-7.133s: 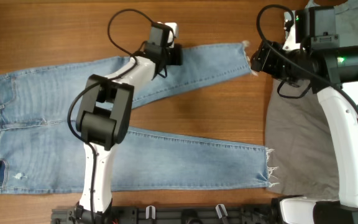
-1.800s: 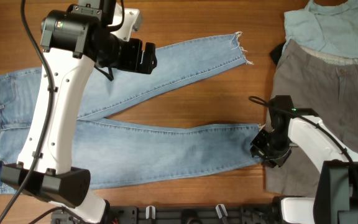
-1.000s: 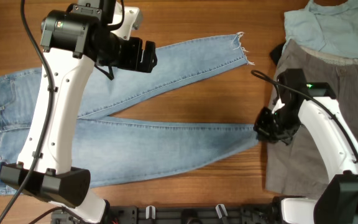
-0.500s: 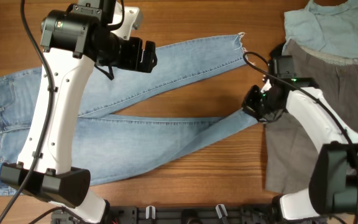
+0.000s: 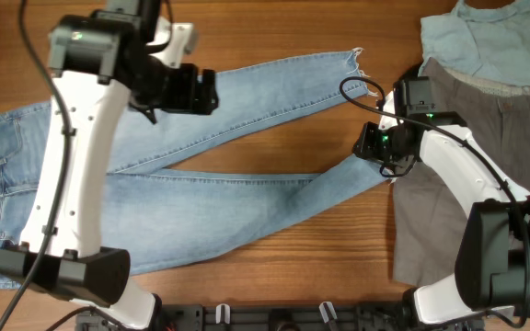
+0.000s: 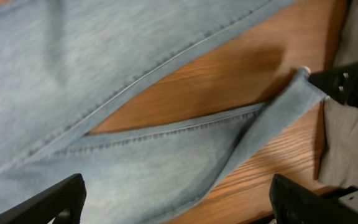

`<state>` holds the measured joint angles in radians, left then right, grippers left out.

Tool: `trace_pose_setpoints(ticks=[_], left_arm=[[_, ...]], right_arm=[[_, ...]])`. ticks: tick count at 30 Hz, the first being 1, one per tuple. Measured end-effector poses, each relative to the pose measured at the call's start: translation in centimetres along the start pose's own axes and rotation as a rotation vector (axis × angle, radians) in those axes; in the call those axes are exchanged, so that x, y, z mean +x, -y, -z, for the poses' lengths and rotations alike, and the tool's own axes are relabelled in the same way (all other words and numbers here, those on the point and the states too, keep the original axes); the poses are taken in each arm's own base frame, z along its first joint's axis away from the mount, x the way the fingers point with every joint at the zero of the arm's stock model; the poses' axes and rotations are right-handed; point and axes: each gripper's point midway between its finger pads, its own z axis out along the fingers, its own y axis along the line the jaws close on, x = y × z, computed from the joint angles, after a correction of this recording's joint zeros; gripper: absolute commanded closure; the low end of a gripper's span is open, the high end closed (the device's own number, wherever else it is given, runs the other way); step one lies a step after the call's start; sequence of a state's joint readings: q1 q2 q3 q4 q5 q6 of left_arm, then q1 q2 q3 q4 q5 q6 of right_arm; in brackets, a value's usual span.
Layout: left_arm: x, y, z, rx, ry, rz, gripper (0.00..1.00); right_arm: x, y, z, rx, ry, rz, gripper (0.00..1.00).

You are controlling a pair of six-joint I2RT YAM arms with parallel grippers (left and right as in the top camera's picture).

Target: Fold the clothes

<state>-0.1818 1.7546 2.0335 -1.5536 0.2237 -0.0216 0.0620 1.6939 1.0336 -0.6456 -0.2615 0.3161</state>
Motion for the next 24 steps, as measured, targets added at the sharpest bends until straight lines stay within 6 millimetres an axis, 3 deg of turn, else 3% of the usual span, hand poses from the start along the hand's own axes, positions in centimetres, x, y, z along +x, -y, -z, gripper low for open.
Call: trace_pose_setpoints(ticks=[9,11,13,18,24], left_arm=[[2.9,-7.7,6.1,-0.1,0.087,0.333,0.12],[3.8,-9.4,6.8,-0.141,0.081,0.387,0.12],[4.0,-10.6,7.1,-0.166,0.087,0.42,0.12],[4.3,-13.2,7.8,-0.214,0.112,0.491,0.14],[4.8,-15.9,8.8,-0.254,0.144,0.569,0.11]], right_arm=[[-1.5,1.4,0.0,0.086,0.063,0.088,0.72],[-1.6,1.5,0.1,0.093,0.067,0.119,0.7],[-1.4,1.6,-0.1,0.098,0.063,0.137,0.62],[0.1,2.4,-1.4,0.099,0.039,0.192,0.61],[0.2,1.0,-2.3,0.008,0.045,0.251,0.6]])
